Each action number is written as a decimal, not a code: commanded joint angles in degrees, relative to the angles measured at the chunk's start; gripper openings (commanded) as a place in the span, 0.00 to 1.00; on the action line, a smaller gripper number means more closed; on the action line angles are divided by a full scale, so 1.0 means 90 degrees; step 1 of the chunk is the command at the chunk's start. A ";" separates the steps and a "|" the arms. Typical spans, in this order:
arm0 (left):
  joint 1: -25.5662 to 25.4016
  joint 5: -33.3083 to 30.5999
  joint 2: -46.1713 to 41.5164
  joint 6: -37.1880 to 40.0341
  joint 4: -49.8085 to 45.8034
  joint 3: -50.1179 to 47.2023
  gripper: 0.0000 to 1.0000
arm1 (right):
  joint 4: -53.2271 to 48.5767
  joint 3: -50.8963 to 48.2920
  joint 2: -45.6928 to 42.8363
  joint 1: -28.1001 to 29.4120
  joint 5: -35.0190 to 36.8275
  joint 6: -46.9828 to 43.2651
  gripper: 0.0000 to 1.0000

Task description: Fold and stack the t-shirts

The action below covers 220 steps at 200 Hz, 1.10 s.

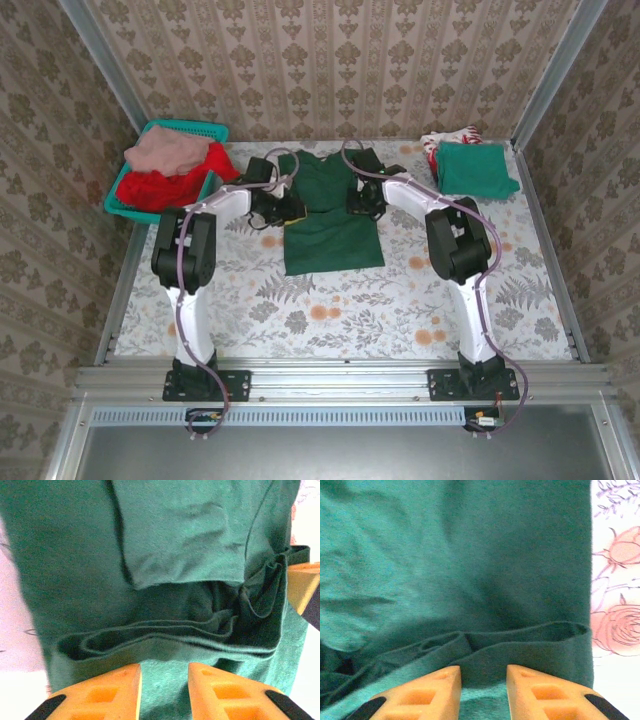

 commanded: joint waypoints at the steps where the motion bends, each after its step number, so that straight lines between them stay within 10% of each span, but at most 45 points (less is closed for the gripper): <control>1: 0.0156 -0.0346 -0.0120 0.0175 -0.0477 0.0057 0.31 | -0.0520 0.0184 -0.0092 -0.0113 0.0370 -0.0149 0.32; 55: -0.0493 -0.1063 -0.1446 -0.0066 -0.0180 -0.0570 0.35 | 0.0695 -0.1215 -0.1552 0.0328 0.0002 0.0109 0.36; 152: -0.0727 -0.0712 -0.0429 -0.0810 0.1209 -0.1293 0.35 | 0.0589 -0.1834 -0.1105 0.0423 0.0119 0.0382 0.33; 220: -0.0648 -0.0854 -0.2089 -0.0742 0.1072 -0.1786 0.55 | 0.0859 -0.2705 -0.2454 0.0705 0.0263 0.0487 0.35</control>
